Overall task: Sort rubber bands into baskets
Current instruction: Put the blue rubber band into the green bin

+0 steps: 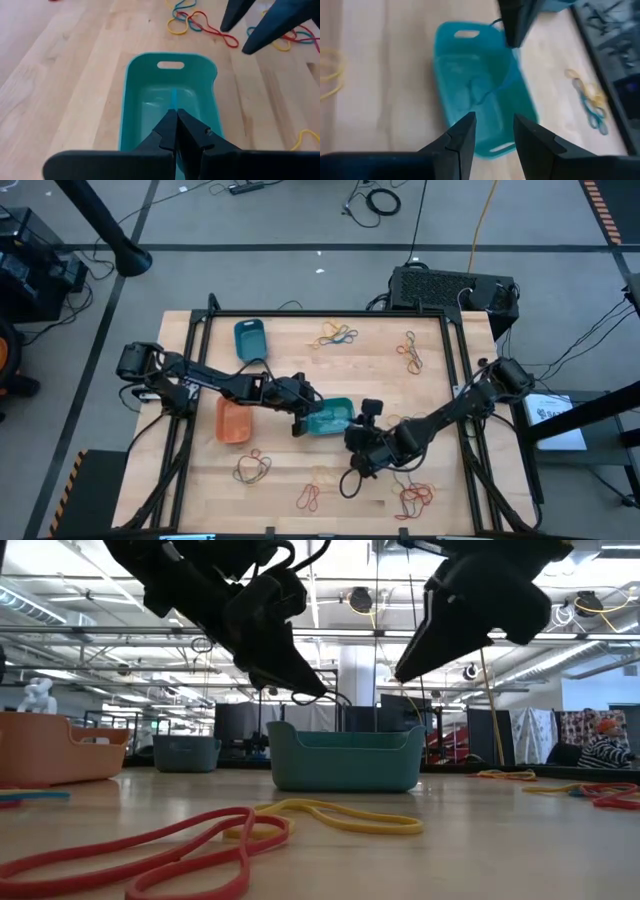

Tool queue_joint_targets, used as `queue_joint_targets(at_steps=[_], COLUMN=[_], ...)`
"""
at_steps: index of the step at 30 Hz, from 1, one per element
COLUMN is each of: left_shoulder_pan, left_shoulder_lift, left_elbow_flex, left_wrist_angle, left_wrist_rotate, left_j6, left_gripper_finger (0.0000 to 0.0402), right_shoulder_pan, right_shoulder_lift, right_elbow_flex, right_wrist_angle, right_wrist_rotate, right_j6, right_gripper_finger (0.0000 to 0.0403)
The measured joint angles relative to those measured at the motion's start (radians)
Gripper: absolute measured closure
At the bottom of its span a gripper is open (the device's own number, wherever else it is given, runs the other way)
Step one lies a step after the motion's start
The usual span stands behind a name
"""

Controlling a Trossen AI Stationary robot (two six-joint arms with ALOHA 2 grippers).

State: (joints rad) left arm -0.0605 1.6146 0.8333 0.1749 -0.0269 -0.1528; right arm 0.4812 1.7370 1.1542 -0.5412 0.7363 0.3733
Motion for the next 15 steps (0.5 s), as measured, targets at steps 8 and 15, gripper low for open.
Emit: queue_joint_targets(at_steps=[8, 15], left_shoulder_pan=[-0.001, -0.001], left_shoulder_lift=[0.0, -0.001], left_elbow_flex=[0.0, 0.0], left_wrist_angle=[-0.031, -0.027], left_wrist_rotate=[0.002, 0.004], left_j6=[0.035, 0.087], left_gripper_finger=[0.035, 0.0292], right_shoulder_pan=[-0.065, -0.118], right_shoulder_lift=[0.0, 0.0], right_elbow_flex=[0.0, 0.0], right_wrist_angle=[-0.001, -0.004], right_wrist_rotate=[-0.036, -0.138], right_j6=[-0.063, -0.082], right_gripper_finger=[0.0277, 0.0277])
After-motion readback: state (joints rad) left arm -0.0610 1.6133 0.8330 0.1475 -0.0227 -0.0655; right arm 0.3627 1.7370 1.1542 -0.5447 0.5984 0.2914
